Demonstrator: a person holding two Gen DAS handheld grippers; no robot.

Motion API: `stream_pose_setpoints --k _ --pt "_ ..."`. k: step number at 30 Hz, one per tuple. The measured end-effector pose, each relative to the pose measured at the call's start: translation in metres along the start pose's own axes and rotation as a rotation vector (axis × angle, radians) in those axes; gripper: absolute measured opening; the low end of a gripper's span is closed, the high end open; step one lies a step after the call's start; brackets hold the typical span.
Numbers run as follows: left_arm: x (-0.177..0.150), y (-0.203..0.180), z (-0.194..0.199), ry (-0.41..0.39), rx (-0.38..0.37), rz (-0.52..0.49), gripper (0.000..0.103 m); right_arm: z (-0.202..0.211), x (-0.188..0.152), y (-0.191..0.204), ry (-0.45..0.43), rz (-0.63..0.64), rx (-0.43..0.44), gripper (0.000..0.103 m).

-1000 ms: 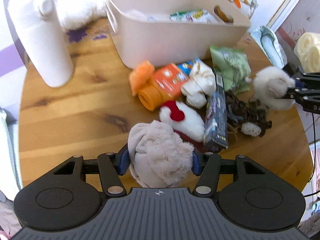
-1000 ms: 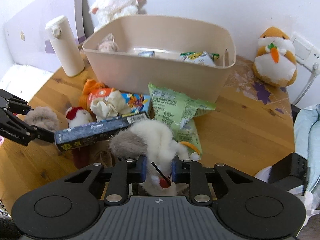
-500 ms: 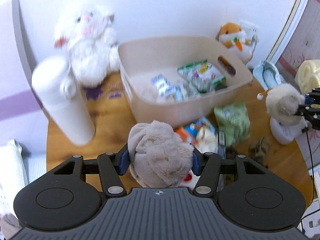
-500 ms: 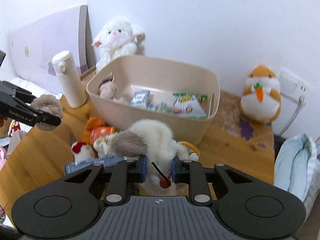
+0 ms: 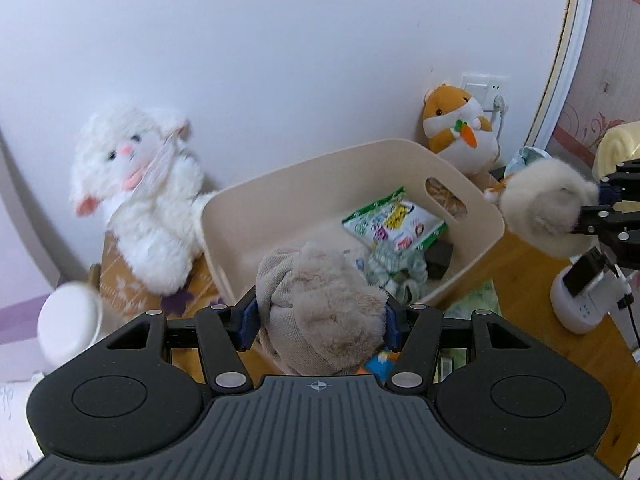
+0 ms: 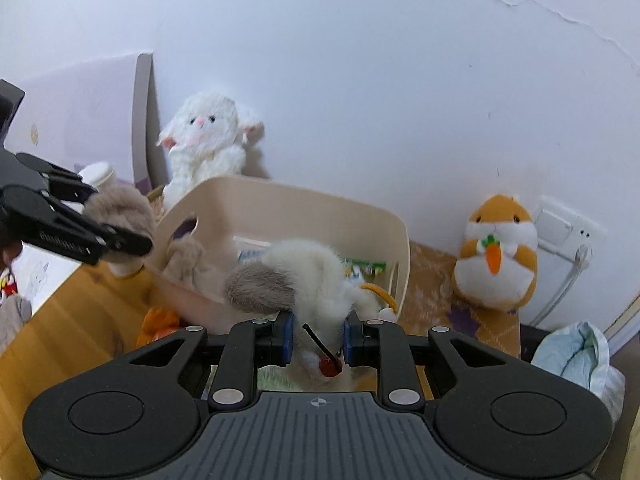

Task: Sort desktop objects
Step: 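Carry the sock ball and white plush into the basket and release both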

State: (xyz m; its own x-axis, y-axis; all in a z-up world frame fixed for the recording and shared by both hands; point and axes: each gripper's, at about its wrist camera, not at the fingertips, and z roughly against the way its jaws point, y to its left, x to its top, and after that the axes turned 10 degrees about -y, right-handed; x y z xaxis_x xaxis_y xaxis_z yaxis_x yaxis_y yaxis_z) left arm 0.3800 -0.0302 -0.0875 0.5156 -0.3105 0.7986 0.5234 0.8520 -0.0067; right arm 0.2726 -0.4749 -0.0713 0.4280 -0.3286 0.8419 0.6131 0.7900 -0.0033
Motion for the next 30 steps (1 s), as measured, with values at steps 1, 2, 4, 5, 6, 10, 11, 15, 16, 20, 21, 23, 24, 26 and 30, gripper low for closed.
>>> stream_pose_setpoints --k 1,2,4,5,6,10,11,15,16,20,21,23,24,26,30 --pt "0.004 -0.002 -0.005 0.0 0.003 -0.005 0.059 -0.004 0.003 0.0 -0.004 0.001 -0.004 0.021" --pt "0.008 -0.003 -0.009 -0.003 0.006 -0.01 0.059 -0.009 0.007 -0.001 -0.006 0.0 -0.006 0.021" --pt "0.013 -0.006 -0.016 -0.011 0.002 -0.016 0.059 -0.019 0.013 -0.002 -0.012 -0.012 -0.011 0.022" --pt "0.016 -0.007 -0.02 -0.013 -0.001 -0.02 0.059 -0.023 0.015 -0.003 -0.015 -0.02 -0.013 0.022" --pt "0.018 -0.007 -0.023 -0.013 -0.001 -0.024 0.059 -0.029 0.017 -0.003 -0.016 -0.024 -0.015 0.022" --pt "0.023 -0.01 -0.043 0.002 0.012 -0.039 0.059 -0.055 0.022 -0.003 -0.01 -0.019 -0.032 0.022" --pt "0.024 -0.011 -0.049 0.011 0.021 -0.036 0.059 -0.063 0.023 -0.003 -0.004 -0.018 -0.035 0.022" --pt "0.022 -0.012 -0.073 0.05 0.053 -0.025 0.059 -0.091 0.021 -0.005 0.034 -0.04 -0.045 0.022" --pt "0.021 -0.013 -0.079 0.06 0.053 -0.024 0.059 -0.098 0.02 -0.006 0.047 -0.051 -0.049 0.022" --pt "0.015 -0.016 -0.103 0.107 0.078 -0.016 0.06 -0.122 0.014 -0.012 0.09 -0.096 -0.06 0.022" --pt "0.013 -0.015 -0.107 0.115 0.082 -0.005 0.061 -0.128 0.012 -0.014 0.106 -0.106 -0.062 0.022" --pt "0.01 -0.012 -0.113 0.116 0.069 0.028 0.063 -0.137 0.007 -0.014 0.132 -0.102 -0.069 0.023" --pt "0.009 -0.012 -0.114 0.112 0.073 0.041 0.064 -0.141 0.005 -0.013 0.143 -0.092 -0.074 0.023" --pt "0.007 -0.011 -0.116 0.108 0.077 0.046 0.07 -0.145 0.0 -0.011 0.159 -0.078 -0.088 0.025" --pt "0.004 -0.01 -0.114 0.1 0.083 0.032 0.078 -0.144 -0.009 -0.01 0.154 -0.051 -0.094 0.046"
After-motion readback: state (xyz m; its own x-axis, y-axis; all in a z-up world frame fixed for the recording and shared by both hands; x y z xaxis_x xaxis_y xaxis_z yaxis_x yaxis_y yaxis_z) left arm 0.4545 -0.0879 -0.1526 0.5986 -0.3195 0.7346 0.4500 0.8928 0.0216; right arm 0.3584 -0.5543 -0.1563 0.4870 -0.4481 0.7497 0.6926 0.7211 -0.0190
